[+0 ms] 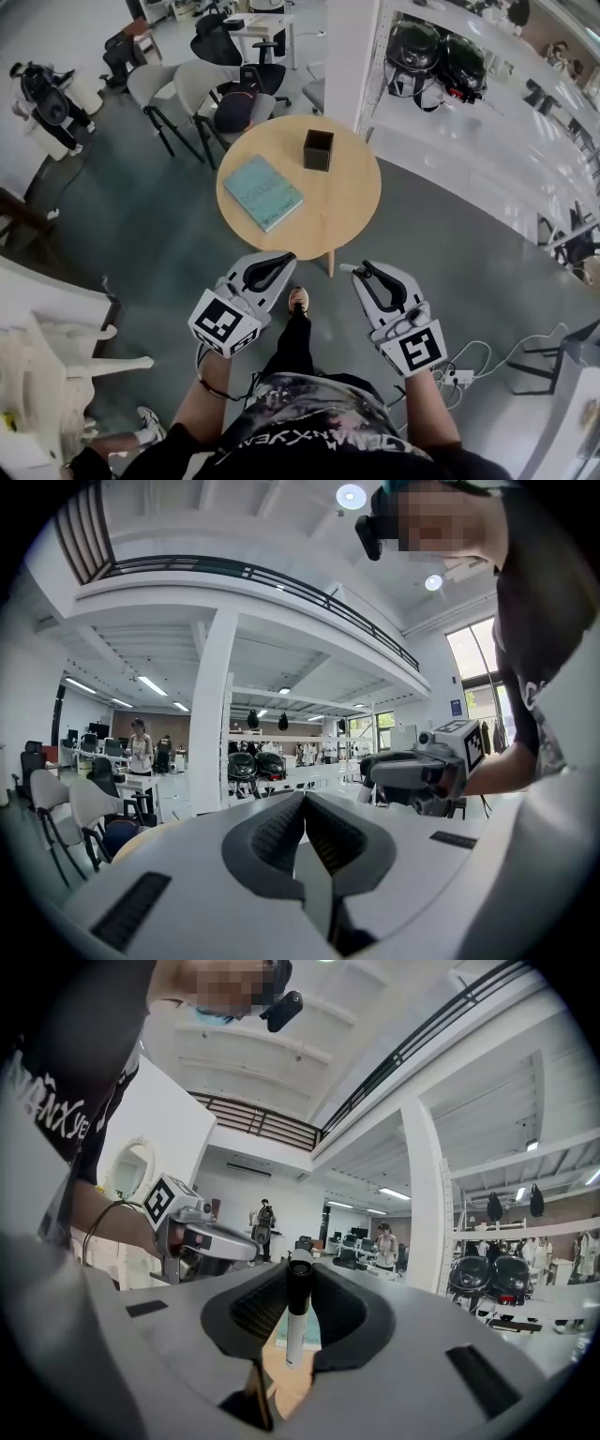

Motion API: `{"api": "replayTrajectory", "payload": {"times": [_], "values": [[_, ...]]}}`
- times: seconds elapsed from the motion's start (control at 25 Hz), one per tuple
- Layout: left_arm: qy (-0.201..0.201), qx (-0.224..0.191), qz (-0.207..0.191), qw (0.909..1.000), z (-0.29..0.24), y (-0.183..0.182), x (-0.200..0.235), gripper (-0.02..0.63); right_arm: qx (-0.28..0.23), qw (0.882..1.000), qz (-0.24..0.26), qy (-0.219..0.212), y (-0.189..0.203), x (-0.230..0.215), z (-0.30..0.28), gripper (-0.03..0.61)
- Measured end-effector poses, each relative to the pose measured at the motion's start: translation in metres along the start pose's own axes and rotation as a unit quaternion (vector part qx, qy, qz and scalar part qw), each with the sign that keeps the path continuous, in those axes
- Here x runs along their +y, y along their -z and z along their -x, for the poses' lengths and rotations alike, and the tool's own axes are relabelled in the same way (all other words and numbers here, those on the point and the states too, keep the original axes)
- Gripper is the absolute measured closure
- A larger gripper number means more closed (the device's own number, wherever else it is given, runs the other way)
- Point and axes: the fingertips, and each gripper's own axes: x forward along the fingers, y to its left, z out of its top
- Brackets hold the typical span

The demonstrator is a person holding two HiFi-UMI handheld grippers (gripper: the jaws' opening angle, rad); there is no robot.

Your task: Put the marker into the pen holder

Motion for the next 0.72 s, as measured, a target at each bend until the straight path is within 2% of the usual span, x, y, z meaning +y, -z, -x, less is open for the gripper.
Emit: {"api": "replayTrajectory", "payload": {"times": [0.24, 0.36, 0.64, 0.72], "values": [[0.003, 0.001, 0.009, 1.0, -0.027, 0.003, 0.048, 0.594, 0.005, 1.0, 0.0, 0.003, 0.003, -0.03, -0.046, 0.502], [0.005, 0.002, 0.013, 0.9999, -0.041, 0.003, 0.072, 0.594, 0.029, 1.0, -0.007, -0.001, 0.009, -0.043, -0.067, 0.502], [0.013, 0.004, 0.024, 0.9996, -0.065, 0.001, 0.121, 0.594, 0.009, 1.0, -0.003, 0.006, -0.002, -0.073, -0.121, 0.5], [0.015, 0.005, 0.028, 0.9995, -0.072, 0.0, 0.135, 0.594, 0.031, 0.999, -0.009, 0.001, 0.003, -0.078, -0.132, 0.5]]}}
